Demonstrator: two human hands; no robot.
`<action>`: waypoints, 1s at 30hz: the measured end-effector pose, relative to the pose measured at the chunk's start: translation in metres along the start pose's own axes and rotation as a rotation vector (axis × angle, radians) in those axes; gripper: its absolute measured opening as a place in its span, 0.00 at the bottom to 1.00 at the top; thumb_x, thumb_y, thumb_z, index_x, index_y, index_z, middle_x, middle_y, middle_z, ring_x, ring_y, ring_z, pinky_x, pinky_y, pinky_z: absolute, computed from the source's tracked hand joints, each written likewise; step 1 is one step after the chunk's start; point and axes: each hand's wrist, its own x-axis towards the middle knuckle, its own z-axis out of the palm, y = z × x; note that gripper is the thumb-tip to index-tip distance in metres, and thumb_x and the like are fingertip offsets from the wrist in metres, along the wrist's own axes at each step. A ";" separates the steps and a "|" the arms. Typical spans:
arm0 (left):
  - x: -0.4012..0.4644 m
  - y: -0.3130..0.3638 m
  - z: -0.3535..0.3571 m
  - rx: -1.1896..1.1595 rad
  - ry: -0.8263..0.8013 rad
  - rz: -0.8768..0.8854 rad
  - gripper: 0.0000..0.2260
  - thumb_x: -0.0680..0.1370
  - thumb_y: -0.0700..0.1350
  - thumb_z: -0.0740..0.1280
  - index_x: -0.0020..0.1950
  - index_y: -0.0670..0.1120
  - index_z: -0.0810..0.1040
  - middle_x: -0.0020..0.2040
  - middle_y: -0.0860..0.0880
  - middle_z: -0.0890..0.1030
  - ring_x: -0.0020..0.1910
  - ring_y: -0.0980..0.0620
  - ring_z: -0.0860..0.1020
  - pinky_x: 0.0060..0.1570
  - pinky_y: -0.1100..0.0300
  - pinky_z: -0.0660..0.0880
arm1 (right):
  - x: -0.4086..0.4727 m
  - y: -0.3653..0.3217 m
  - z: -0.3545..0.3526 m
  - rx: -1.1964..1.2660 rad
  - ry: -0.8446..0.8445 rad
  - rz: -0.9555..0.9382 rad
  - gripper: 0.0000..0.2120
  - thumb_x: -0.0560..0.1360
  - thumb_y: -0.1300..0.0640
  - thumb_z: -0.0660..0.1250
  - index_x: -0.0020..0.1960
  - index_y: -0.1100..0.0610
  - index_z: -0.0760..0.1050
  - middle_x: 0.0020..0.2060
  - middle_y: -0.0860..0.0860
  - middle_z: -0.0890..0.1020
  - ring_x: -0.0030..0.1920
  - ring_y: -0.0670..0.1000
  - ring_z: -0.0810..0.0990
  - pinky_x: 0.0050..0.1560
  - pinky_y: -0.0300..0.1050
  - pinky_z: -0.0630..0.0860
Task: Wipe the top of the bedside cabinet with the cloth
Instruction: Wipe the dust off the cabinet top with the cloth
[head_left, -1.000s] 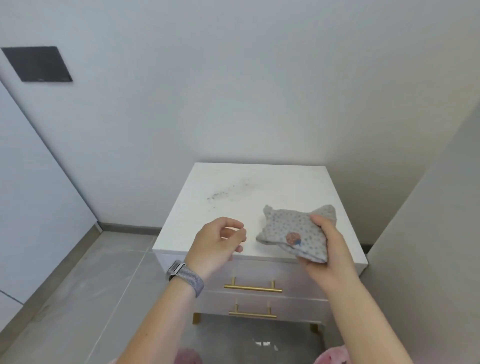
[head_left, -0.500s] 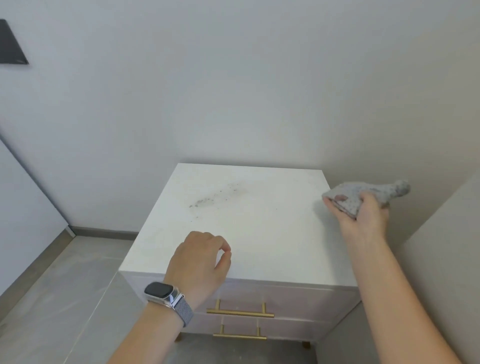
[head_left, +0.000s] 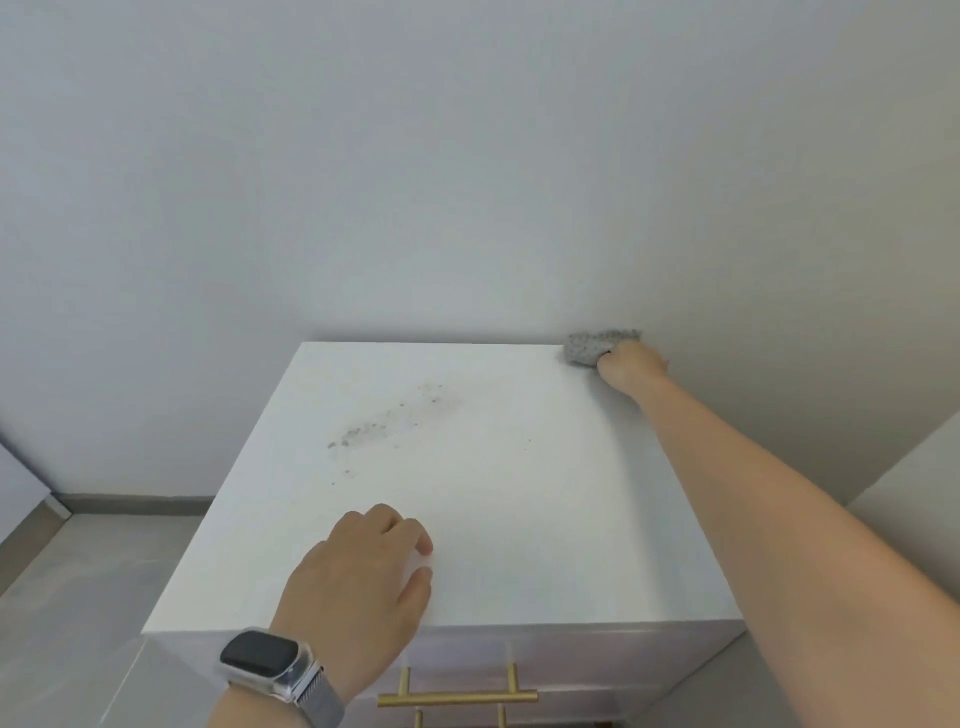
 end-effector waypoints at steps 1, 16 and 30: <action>0.001 0.000 0.000 -0.006 0.003 0.000 0.12 0.79 0.54 0.54 0.60 0.59 0.69 0.58 0.62 0.69 0.58 0.60 0.68 0.52 0.66 0.69 | 0.001 -0.001 0.006 -0.011 -0.018 0.007 0.20 0.78 0.56 0.53 0.65 0.65 0.70 0.66 0.63 0.73 0.67 0.62 0.69 0.69 0.53 0.60; -0.001 -0.004 -0.004 -0.030 -0.129 0.024 0.16 0.79 0.53 0.54 0.67 0.56 0.66 0.65 0.59 0.68 0.63 0.57 0.67 0.62 0.62 0.68 | -0.085 -0.007 0.016 0.128 -0.107 -0.206 0.25 0.80 0.51 0.46 0.73 0.62 0.61 0.72 0.61 0.66 0.70 0.59 0.66 0.67 0.49 0.63; -0.023 -0.016 -0.013 -0.055 -0.138 0.017 0.14 0.80 0.51 0.55 0.65 0.55 0.70 0.63 0.56 0.73 0.64 0.56 0.70 0.62 0.58 0.69 | -0.225 0.009 -0.001 0.381 -0.215 -0.136 0.19 0.79 0.52 0.50 0.31 0.56 0.64 0.30 0.51 0.70 0.36 0.53 0.68 0.35 0.44 0.62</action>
